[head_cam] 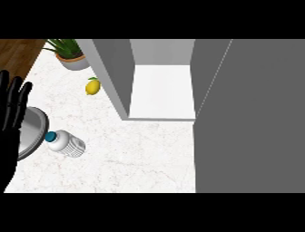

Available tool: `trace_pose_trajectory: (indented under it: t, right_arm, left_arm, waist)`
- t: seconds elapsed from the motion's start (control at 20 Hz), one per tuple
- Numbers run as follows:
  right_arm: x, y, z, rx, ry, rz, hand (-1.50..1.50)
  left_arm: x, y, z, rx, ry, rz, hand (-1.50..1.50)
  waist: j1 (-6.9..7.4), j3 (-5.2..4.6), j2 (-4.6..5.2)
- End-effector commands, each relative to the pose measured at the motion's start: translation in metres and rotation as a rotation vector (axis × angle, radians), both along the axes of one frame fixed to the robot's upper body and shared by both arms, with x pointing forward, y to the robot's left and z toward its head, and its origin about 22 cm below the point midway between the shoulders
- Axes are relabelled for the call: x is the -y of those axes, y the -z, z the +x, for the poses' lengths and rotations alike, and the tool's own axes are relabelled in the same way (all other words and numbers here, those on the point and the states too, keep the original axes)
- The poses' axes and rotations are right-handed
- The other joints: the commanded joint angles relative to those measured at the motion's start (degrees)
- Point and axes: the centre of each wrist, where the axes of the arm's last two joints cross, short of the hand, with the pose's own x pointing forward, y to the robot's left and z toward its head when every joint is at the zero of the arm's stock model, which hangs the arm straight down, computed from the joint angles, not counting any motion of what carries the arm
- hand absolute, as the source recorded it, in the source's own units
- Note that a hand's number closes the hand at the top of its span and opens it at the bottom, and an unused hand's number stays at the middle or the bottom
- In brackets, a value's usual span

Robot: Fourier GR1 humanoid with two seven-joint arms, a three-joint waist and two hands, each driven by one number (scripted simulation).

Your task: Pick up the bottled water, place it into the cabinet and close the cabinet

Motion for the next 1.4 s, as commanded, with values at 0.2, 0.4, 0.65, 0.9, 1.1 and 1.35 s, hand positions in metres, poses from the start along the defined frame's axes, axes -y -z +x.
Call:
trace_pose_trajectory:
  t: [0.2,0.4,0.65,0.9,1.1,1.35]
  right_arm:
    - [0.003,0.002,-0.021,-0.027,0.013,-0.015,-1.50]
    - [-0.015,0.006,-0.030,-0.118,-0.189,-0.011,-1.50]
    - [-0.021,-0.014,-0.050,-0.129,-0.193,-0.007,-1.50]
    - [-0.033,-0.033,-0.067,-0.141,-0.217,-0.028,-1.50]
    - [-0.045,-0.037,-0.079,-0.125,-0.210,-0.015,-1.50]
    - [-0.043,-0.051,-0.091,-0.132,-0.216,0.009,-1.50]
  left_arm:
    - [-0.055,0.001,0.007,-0.006,0.419,-0.042,-1.50]
    - [-0.077,0.034,0.005,-0.213,0.583,-0.178,-1.50]
    - [-0.153,0.023,-0.006,-0.251,0.658,-0.216,-1.50]
    - [-0.198,-0.014,-0.005,-0.304,0.685,-0.205,-1.50]
    - [-0.211,-0.012,-0.006,-0.358,0.688,-0.212,-1.50]
    - [-0.216,-0.008,-0.009,-0.376,0.666,-0.167,-1.50]
  waist:
    - [-1.94,-1.30,1.92]
    - [-1.29,-1.29,2.03]
    - [-0.62,-1.16,1.93]
    - [-0.74,-1.03,1.99]
    - [-0.91,-1.01,2.01]
    - [-0.88,-0.99,2.00]
